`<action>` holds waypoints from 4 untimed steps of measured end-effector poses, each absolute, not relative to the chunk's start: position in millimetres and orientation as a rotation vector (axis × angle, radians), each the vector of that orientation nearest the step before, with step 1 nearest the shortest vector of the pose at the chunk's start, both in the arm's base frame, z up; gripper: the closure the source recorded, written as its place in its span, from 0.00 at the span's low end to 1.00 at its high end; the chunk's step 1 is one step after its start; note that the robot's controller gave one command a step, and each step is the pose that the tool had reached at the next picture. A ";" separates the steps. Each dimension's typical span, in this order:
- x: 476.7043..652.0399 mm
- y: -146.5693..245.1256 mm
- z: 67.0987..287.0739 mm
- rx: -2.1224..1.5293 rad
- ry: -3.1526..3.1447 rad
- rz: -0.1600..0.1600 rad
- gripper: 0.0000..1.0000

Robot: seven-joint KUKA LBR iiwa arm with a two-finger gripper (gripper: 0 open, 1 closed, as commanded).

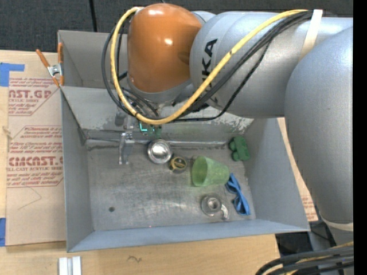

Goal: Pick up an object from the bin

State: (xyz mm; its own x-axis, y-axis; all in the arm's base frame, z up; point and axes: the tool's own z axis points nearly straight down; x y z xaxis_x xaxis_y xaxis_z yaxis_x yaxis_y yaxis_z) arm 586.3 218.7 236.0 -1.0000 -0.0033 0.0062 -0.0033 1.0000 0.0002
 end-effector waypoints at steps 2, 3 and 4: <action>578.2 18.2 117.0 0.856 -3.023 0.002 0.00; 564.9 -19.7 82.6 0.793 -3.059 -0.008 0.00; 549.3 -63.2 78.6 0.978 -2.994 0.000 0.00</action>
Offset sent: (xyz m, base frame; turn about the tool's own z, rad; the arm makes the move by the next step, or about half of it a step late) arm -0.0017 -0.1035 -0.1117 -0.3172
